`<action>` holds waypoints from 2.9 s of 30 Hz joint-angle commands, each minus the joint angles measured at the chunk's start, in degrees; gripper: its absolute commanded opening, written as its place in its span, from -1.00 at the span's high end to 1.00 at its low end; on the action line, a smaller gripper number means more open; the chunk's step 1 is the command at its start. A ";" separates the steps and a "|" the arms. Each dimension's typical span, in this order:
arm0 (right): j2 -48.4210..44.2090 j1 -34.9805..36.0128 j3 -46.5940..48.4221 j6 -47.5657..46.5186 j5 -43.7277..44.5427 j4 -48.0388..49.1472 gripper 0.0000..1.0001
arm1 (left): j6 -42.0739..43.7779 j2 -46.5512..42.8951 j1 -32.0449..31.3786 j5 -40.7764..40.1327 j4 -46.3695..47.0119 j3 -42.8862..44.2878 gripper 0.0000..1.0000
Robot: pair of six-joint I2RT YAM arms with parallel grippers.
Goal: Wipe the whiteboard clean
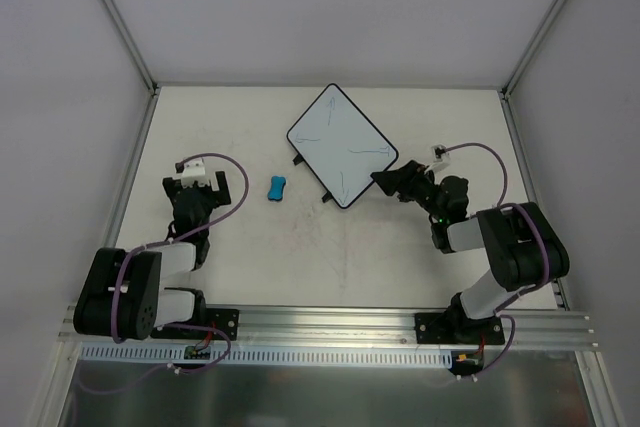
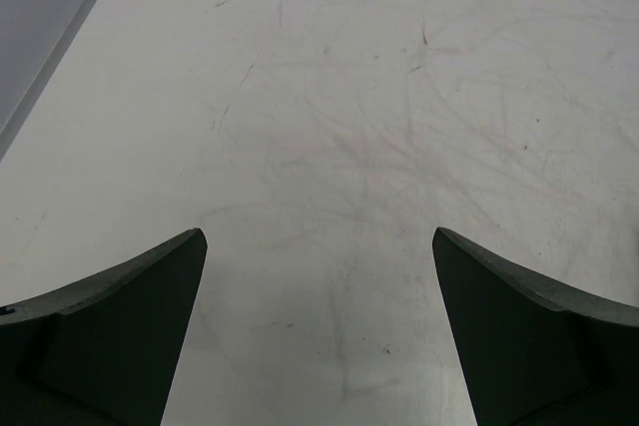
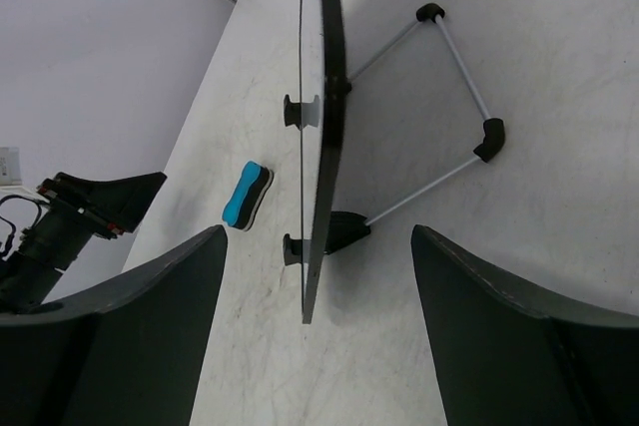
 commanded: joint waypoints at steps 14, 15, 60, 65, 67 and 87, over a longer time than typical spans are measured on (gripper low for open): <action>9.23 0.80 7.32 1.57 -2.79 10.15 -0.22 | -9.47 -13.59 0.21 2.98 -30.12 14.12 -0.98; 9.76 0.72 7.84 1.66 -3.05 10.15 -0.21 | -10.43 -14.20 0.21 3.76 -31.18 14.99 -0.98; 13.89 1.95 9.26 1.22 -5.07 12.87 0.99 | -21.08 11.97 -1.81 31.11 -54.47 38.81 -0.91; 14.24 2.03 9.43 1.22 -5.16 12.79 1.00 | -17.04 15.58 -7.17 24.61 -59.66 44.88 -0.81; 14.42 2.03 9.61 1.40 -5.34 12.79 1.00 | -15.55 16.55 -9.54 23.46 -61.51 46.90 -0.78; 14.42 2.03 9.52 1.57 -5.69 12.70 1.00 | -11.41 26.57 -15.88 16.52 -70.04 52.88 -0.38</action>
